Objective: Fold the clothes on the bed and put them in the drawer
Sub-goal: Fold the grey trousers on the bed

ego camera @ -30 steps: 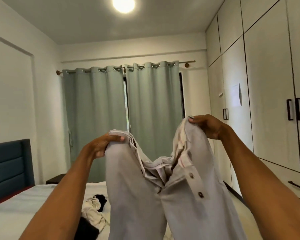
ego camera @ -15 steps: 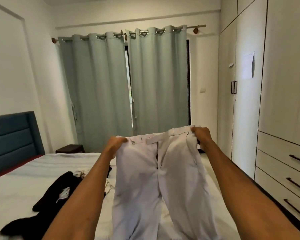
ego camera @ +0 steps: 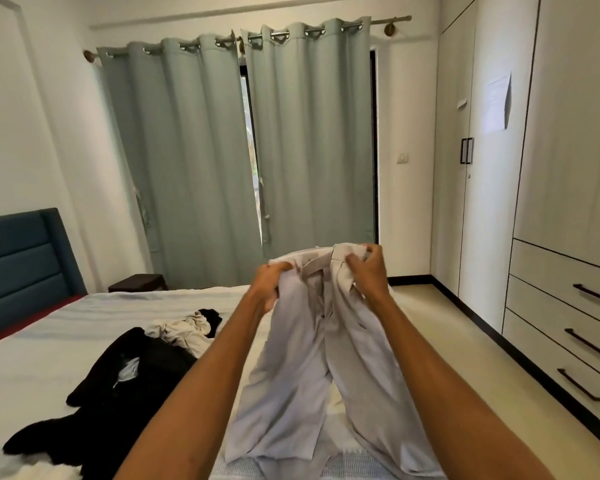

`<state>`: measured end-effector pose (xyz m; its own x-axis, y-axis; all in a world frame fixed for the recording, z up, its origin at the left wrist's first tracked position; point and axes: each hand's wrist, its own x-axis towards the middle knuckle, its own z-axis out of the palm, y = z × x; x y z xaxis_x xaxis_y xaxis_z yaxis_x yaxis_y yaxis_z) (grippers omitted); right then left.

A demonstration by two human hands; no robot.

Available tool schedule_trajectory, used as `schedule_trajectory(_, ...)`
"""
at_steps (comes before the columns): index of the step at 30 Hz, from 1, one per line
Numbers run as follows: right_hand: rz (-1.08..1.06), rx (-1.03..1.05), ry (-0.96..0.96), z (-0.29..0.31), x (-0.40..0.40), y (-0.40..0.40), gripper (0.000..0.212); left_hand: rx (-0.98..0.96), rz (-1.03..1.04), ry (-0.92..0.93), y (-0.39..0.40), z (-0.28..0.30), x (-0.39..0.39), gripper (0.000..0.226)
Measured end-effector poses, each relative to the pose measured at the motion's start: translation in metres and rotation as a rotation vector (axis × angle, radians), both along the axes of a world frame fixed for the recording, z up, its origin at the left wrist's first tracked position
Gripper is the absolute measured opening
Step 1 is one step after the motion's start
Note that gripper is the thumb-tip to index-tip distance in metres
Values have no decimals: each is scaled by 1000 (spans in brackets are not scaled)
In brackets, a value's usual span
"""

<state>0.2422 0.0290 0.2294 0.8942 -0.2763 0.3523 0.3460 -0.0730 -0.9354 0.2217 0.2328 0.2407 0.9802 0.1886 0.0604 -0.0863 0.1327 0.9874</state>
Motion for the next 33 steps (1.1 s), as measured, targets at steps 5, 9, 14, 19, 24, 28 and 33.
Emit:
schedule_trajectory(5, 15, -177, -33, -40, -20, 37, 24, 4, -75, -21, -56, -38, -19, 14)
schedule_trajectory(9, 81, -259, -25, -57, -20, 30, 19, -39, -153, -46, -63, -56, -24, 41)
schedule_trajectory(14, 227, -372, -39, -63, -20, 14, 31, -22, -217, -53, -60, -61, -22, 49)
schedule_trajectory(19, 166, -480, -74, -64, -23, 12, 43, -218, -424, -75, -58, -68, -24, 60)
schedule_trajectory(24, 170, -83, -138, -67, -28, -11, 33, 115, 116, -279, -32, -99, -21, 35)
schedule_trajectory(28, 313, 58, -142, -65, -31, -33, 34, 194, 9, -142, -3, -119, -16, 86)
schedule_trajectory(33, 321, 140, -99, -52, -30, -51, 48, 101, -414, -26, 5, -106, -16, 69)
